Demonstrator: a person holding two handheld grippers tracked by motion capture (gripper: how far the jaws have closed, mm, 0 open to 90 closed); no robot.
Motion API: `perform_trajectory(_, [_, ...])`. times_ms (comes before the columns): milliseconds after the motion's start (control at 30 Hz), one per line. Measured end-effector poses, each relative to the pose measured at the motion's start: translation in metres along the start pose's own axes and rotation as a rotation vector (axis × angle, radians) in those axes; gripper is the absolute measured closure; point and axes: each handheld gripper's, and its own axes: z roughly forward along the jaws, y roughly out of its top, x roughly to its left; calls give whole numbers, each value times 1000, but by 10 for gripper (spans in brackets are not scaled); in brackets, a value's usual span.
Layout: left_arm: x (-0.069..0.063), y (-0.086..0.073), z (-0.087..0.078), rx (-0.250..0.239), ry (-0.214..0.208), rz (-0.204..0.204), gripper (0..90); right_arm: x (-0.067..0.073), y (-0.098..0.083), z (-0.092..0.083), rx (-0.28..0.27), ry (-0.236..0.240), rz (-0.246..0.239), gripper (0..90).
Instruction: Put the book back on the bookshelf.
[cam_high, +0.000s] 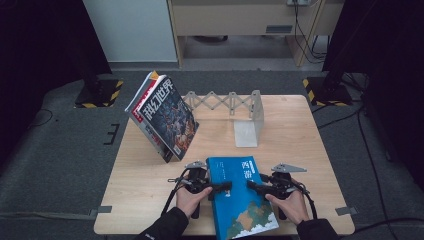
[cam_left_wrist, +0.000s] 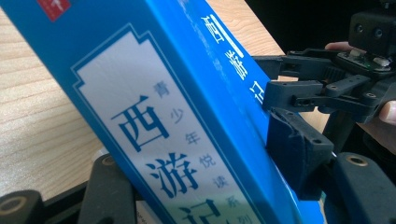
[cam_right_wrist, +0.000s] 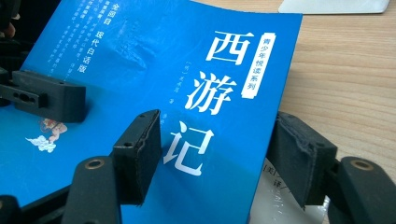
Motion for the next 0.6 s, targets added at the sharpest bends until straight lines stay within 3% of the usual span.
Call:
perform_trajectory(233, [1,1,-2,-11,-20,-20,459,-2,1,0,-5,16,-4,349])
perform_trajectory(467, [0,5,-6,-19,-44,-46,490,-5,2,4,-27,40,33,314])
perform_trajectory(600, [-4,11,-10,-26,-45,-28,510,-5,4,3,-48,54,40,308])
